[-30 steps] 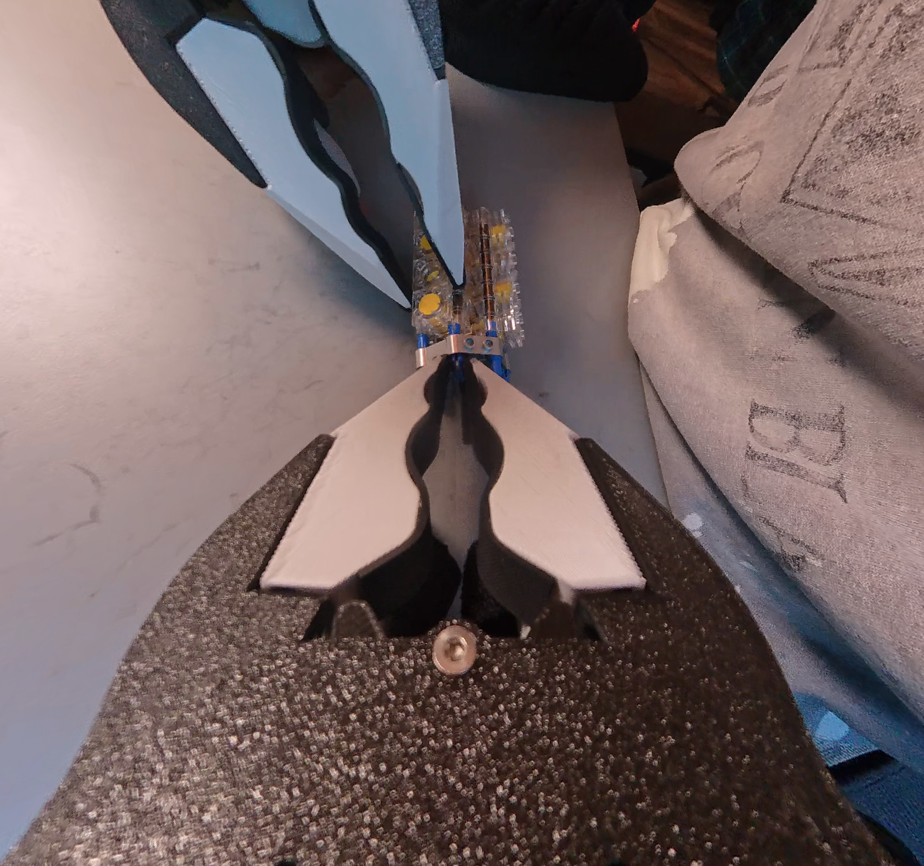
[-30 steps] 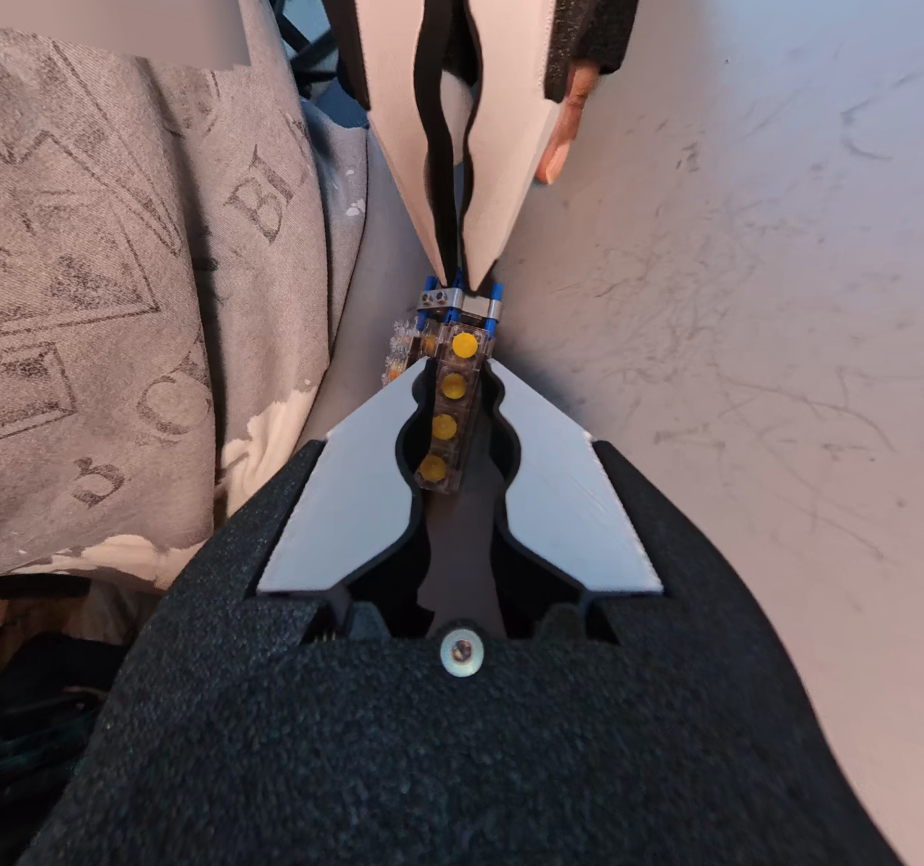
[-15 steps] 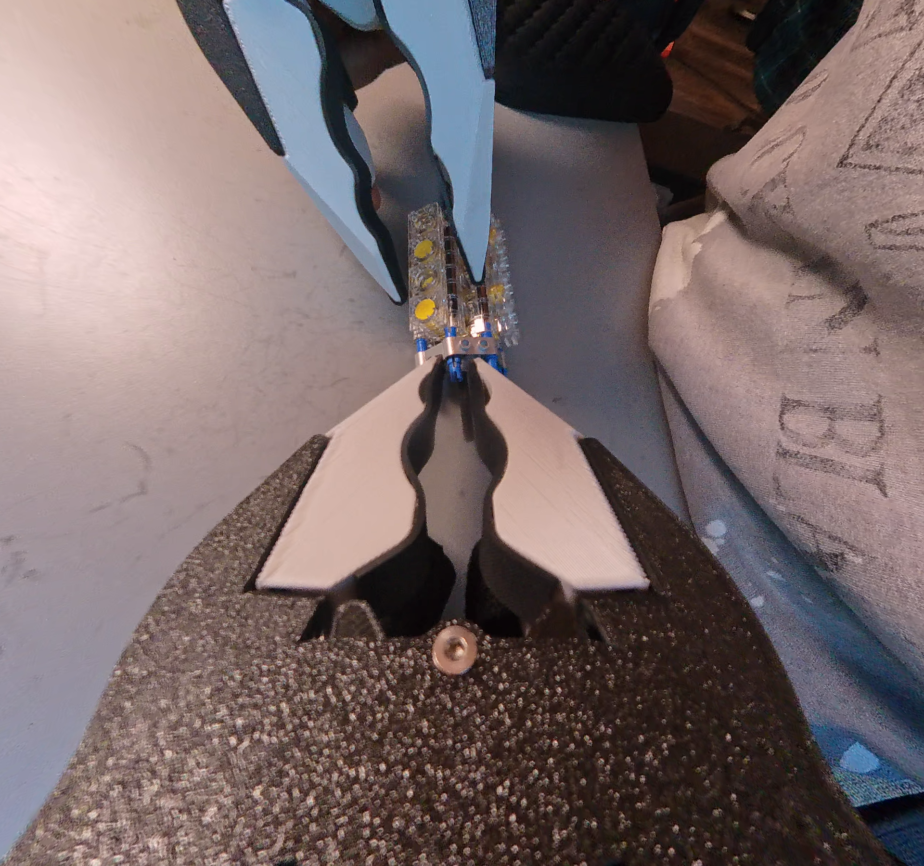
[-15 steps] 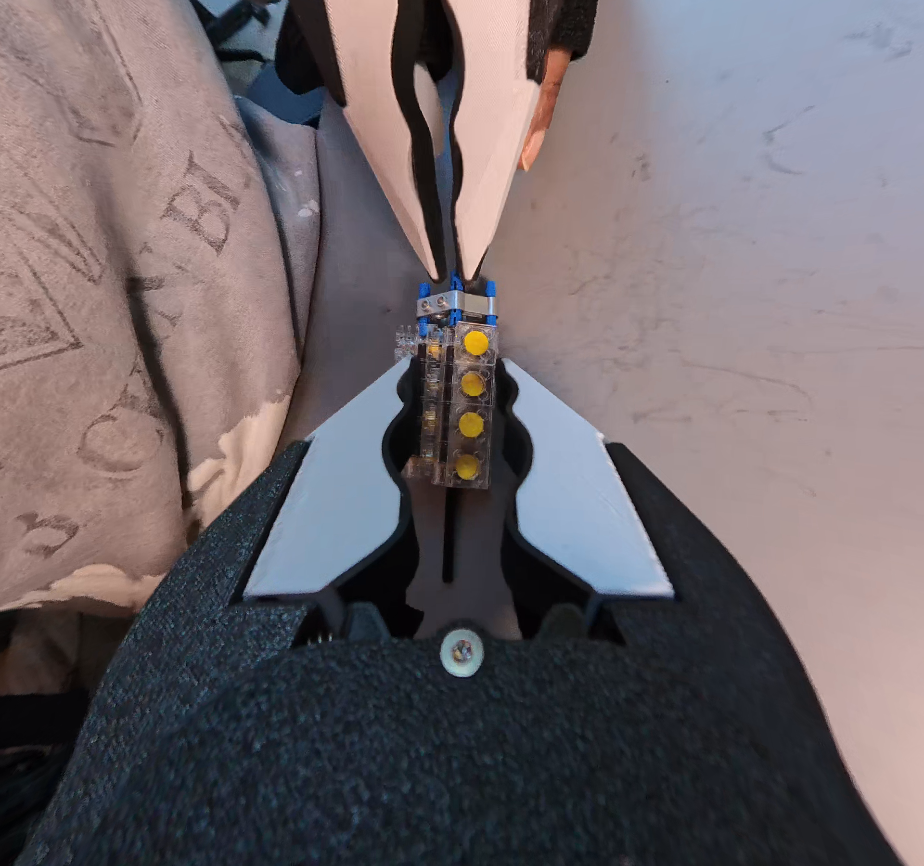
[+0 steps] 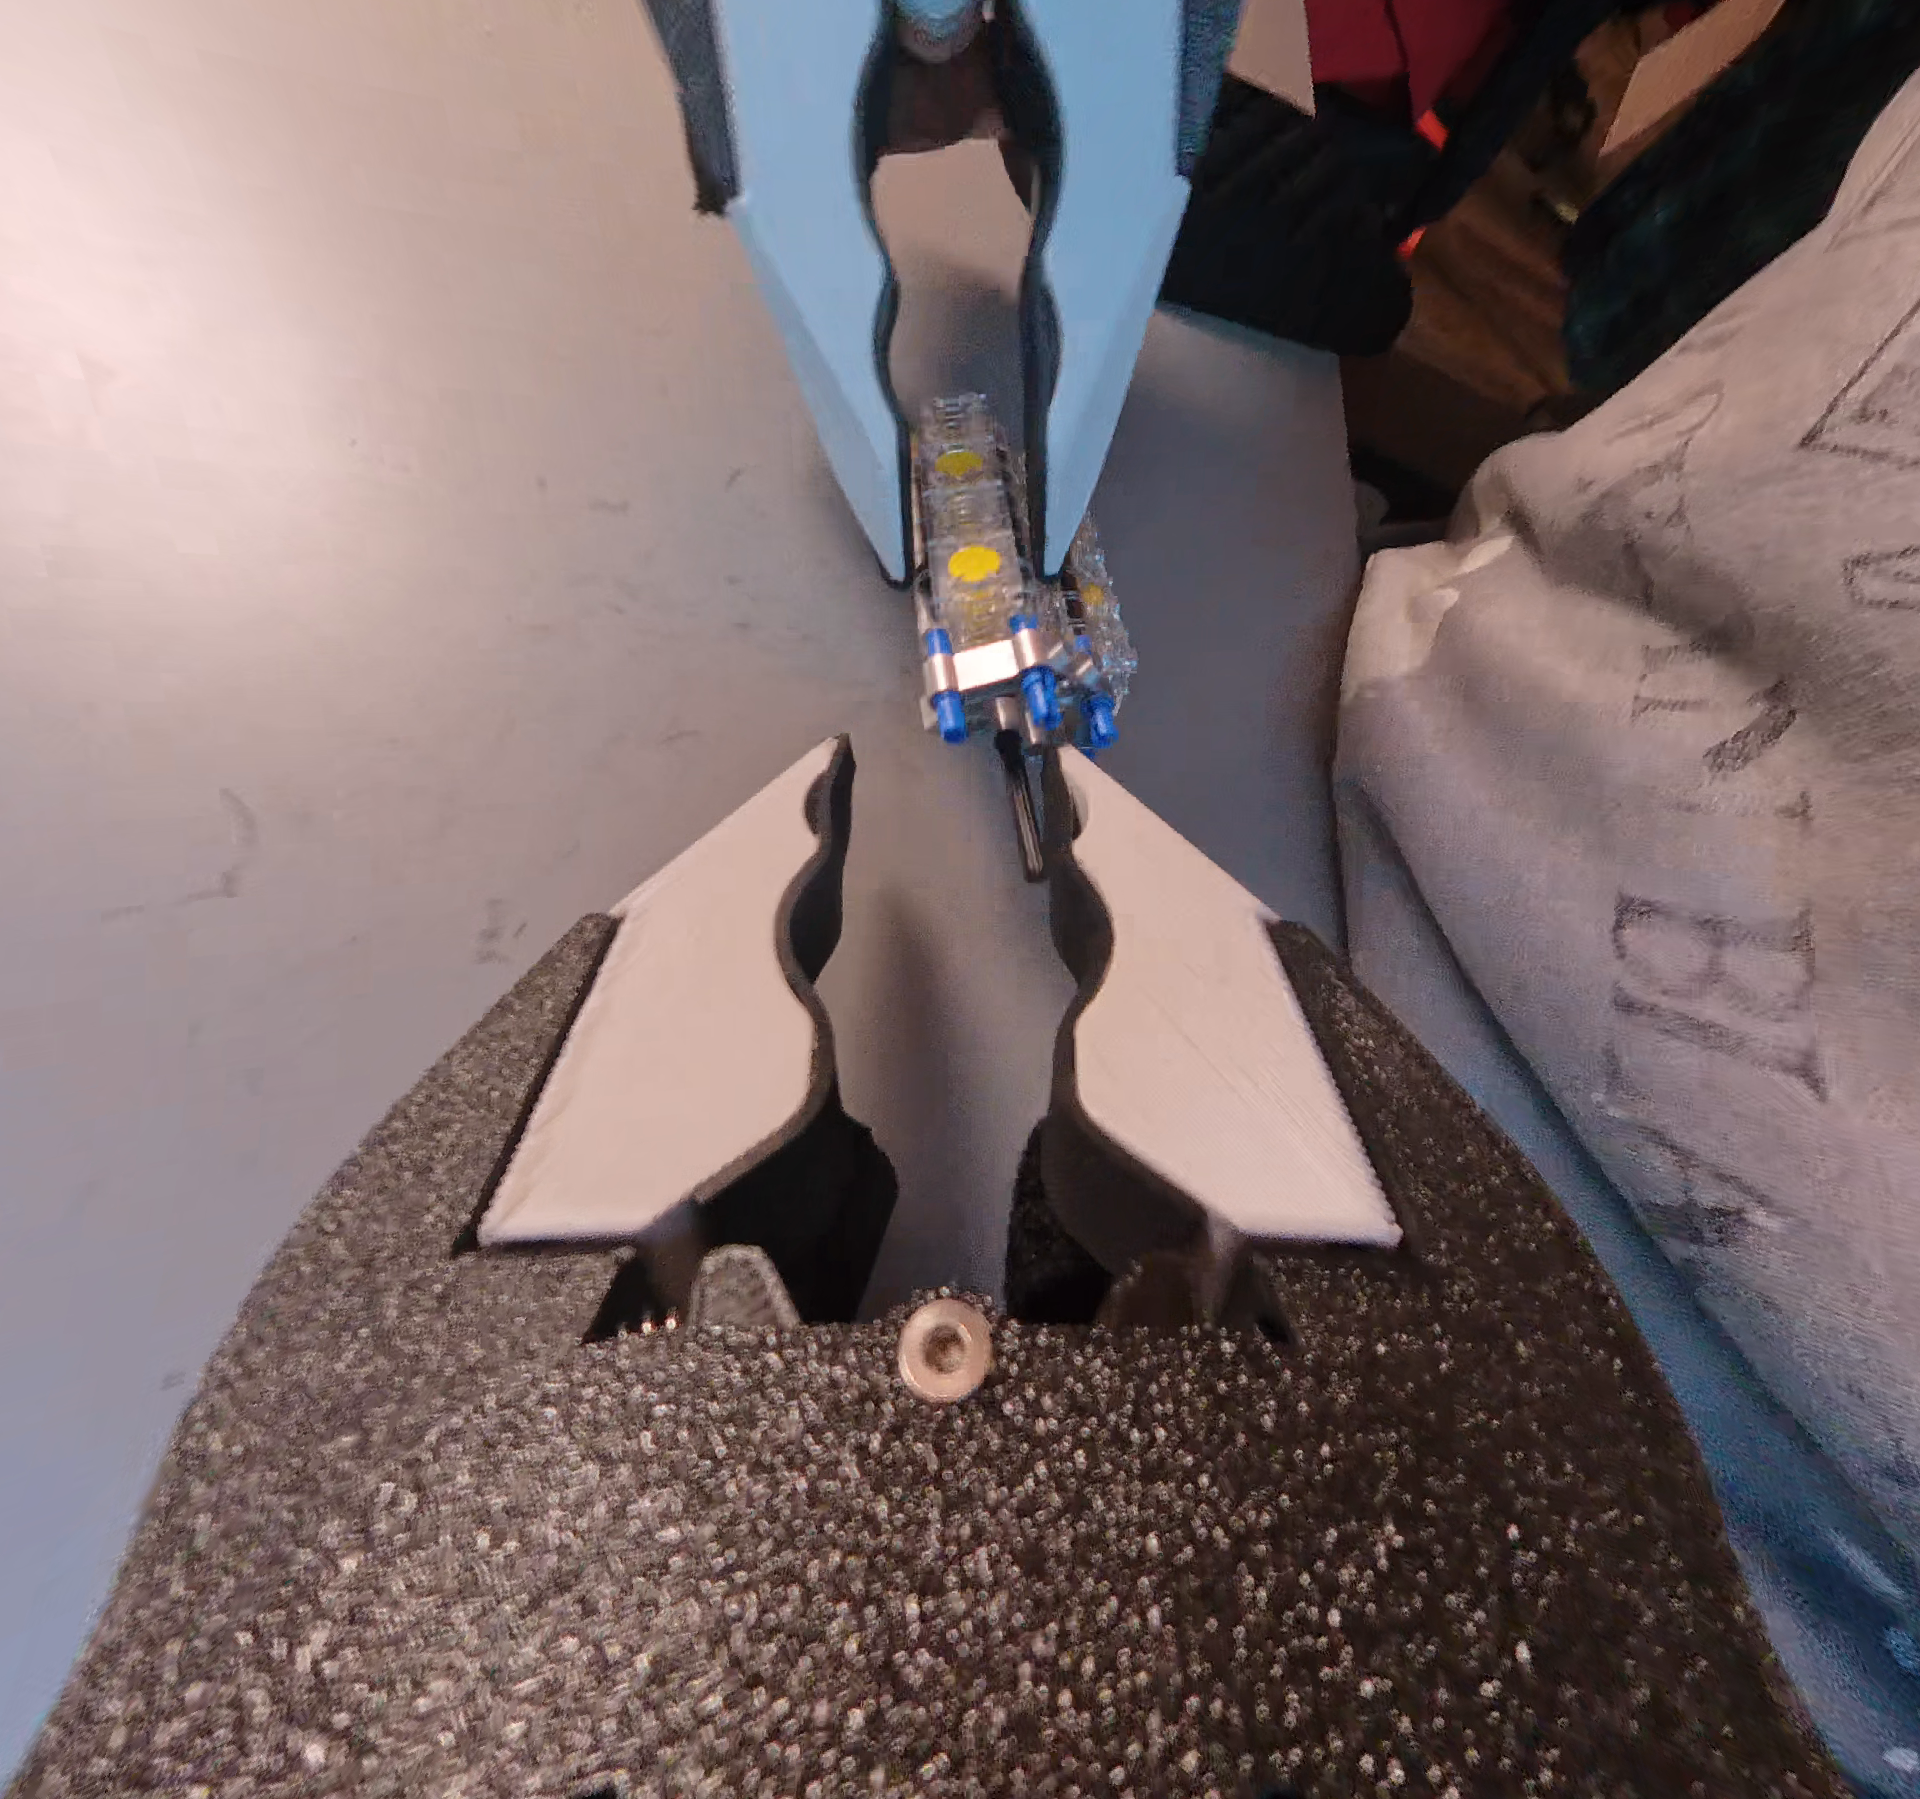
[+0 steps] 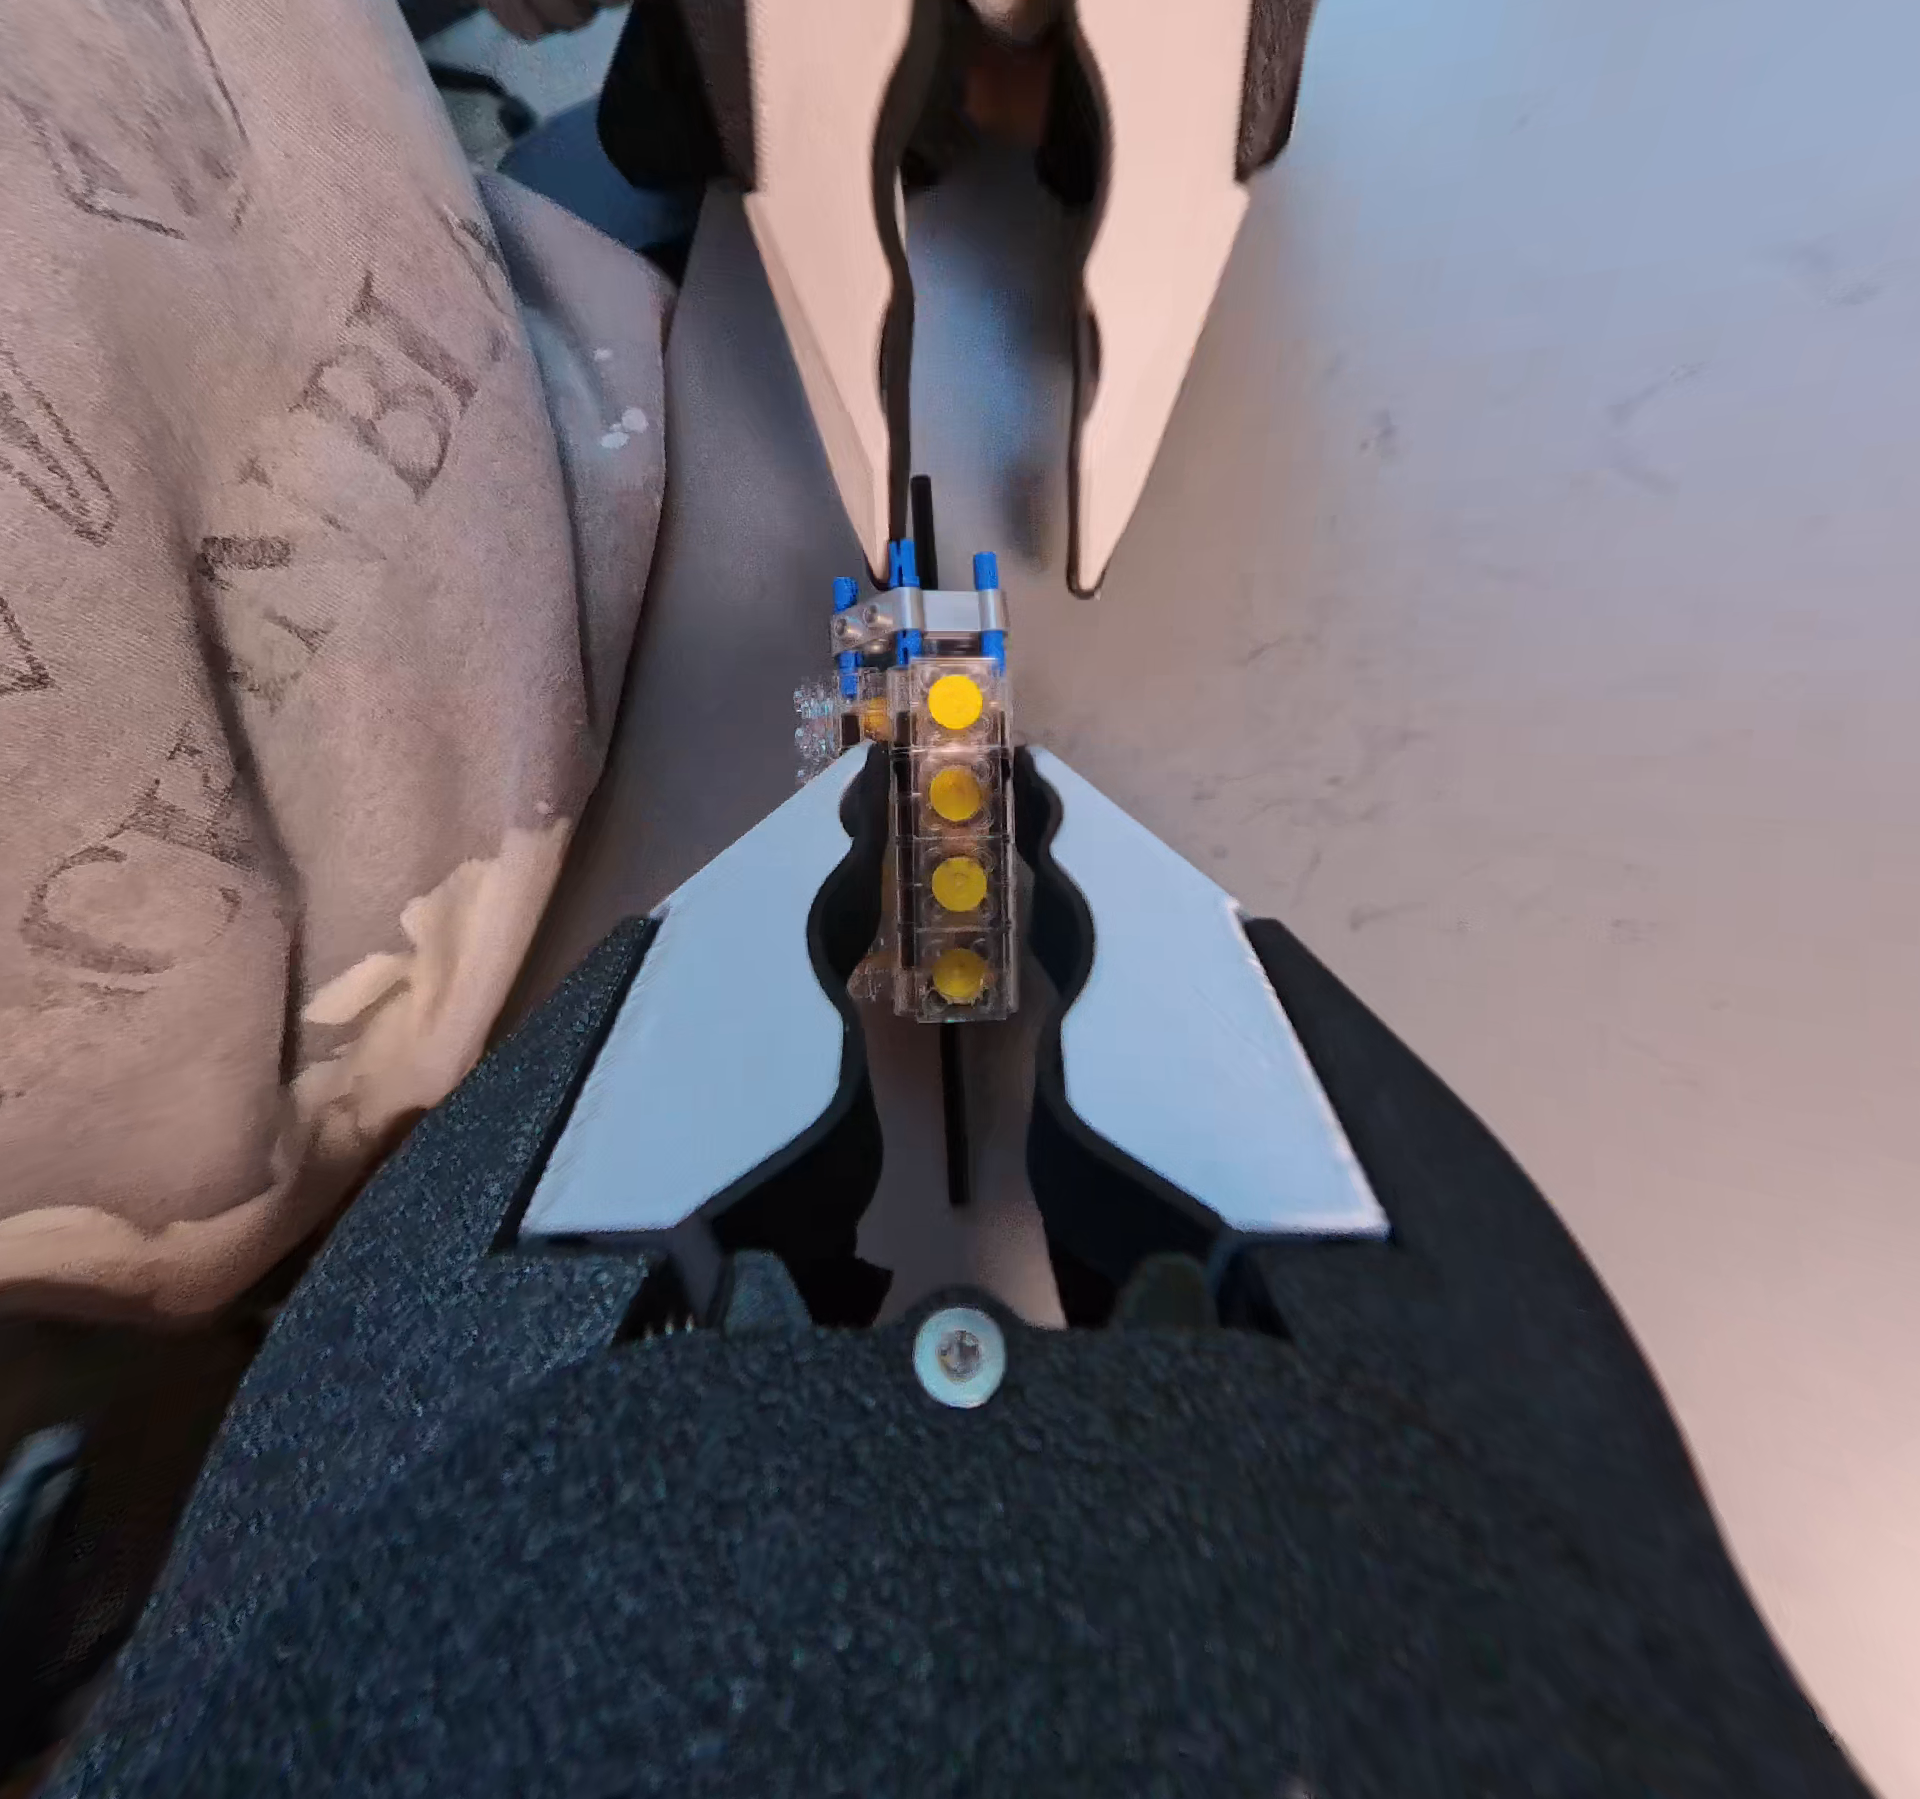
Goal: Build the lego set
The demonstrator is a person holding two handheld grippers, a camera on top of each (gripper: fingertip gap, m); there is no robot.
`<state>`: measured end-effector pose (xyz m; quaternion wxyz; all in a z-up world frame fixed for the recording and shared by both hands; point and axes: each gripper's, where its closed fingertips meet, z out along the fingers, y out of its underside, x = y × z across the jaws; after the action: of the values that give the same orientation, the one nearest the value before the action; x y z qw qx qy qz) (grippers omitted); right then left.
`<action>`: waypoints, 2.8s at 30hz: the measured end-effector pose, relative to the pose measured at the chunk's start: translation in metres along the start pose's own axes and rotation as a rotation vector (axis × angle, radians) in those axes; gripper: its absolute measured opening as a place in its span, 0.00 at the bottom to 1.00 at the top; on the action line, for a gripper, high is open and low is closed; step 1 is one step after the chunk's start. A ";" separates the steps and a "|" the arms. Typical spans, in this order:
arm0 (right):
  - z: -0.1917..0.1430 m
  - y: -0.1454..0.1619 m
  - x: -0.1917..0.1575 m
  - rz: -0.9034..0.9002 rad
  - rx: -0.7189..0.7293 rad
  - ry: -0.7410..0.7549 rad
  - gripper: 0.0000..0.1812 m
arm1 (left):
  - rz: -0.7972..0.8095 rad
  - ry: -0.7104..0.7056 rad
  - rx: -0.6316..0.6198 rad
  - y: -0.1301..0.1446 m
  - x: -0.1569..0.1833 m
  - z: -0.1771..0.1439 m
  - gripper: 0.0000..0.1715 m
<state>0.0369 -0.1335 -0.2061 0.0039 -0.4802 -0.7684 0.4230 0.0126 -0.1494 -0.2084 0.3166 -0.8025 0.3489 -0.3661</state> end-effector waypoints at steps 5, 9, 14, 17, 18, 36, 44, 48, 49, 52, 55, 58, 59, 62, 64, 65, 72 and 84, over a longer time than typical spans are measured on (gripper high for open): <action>-0.020 -0.021 0.003 -0.202 0.127 0.268 0.12 | -0.165 0.117 0.125 -0.020 0.004 -0.009 0.22; -0.033 -0.027 0.007 -0.255 0.218 0.458 0.12 | -0.216 0.210 0.203 -0.036 0.012 -0.014 0.23; -0.037 -0.029 0.010 -0.343 0.240 0.649 0.12 | -0.206 0.123 0.277 -0.049 0.001 -0.013 0.25; -0.036 -0.029 0.011 -0.375 0.242 0.716 0.12 | -0.182 0.083 0.295 -0.054 -0.002 -0.012 0.20; -0.036 -0.029 0.012 -0.379 0.241 0.729 0.12 | -0.167 0.080 0.293 -0.054 -0.001 -0.012 0.16; -0.027 -0.019 0.004 -0.182 0.342 0.347 0.12 | 0.005 0.008 0.163 -0.038 0.001 0.001 0.16; -0.022 -0.019 0.013 -0.217 0.244 0.474 0.12 | -0.108 0.030 0.153 -0.032 -0.006 0.000 0.16; -0.020 -0.019 0.016 -0.228 0.210 0.526 0.12 | -0.149 0.026 0.145 -0.030 -0.009 0.001 0.16; -0.019 -0.019 0.017 -0.239 0.198 0.539 0.12 | -0.153 0.029 0.140 -0.029 -0.009 0.002 0.16; -0.019 -0.019 0.016 -0.214 0.224 0.516 0.12 | -0.155 0.030 0.139 -0.028 -0.008 0.002 0.16; -0.017 -0.020 0.014 -0.242 0.223 0.503 0.12 | -0.134 0.046 0.121 -0.026 -0.004 0.004 0.16; -0.013 -0.022 0.011 -0.277 0.202 0.475 0.12 | -0.113 0.041 0.093 -0.023 -0.003 0.007 0.16; -0.013 -0.021 0.011 -0.297 0.186 0.473 0.12 | -0.113 0.045 0.087 -0.022 -0.003 0.008 0.16; -0.009 -0.020 0.009 -0.341 0.160 0.441 0.12 | -0.106 0.056 0.058 -0.017 -0.001 0.011 0.16; -0.008 -0.018 0.010 -0.349 0.144 0.427 0.11 | -0.119 0.053 0.043 -0.014 -0.003 0.013 0.16; -0.007 -0.017 0.012 -0.342 0.143 0.422 0.11 | -0.121 0.042 0.040 -0.013 -0.006 0.014 0.16; -0.003 -0.011 0.020 -0.299 0.128 0.386 0.11 | -0.085 -0.049 0.042 -0.013 -0.019 0.000 0.19; -0.004 -0.011 0.019 -0.254 0.158 0.308 0.11 | 0.008 -0.037 0.003 -0.009 -0.014 0.003 0.11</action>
<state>0.0204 -0.1191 -0.2040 0.2121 -0.4368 -0.7776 0.3995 0.0107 -0.1322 -0.2079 0.3257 -0.8071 0.3459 -0.3505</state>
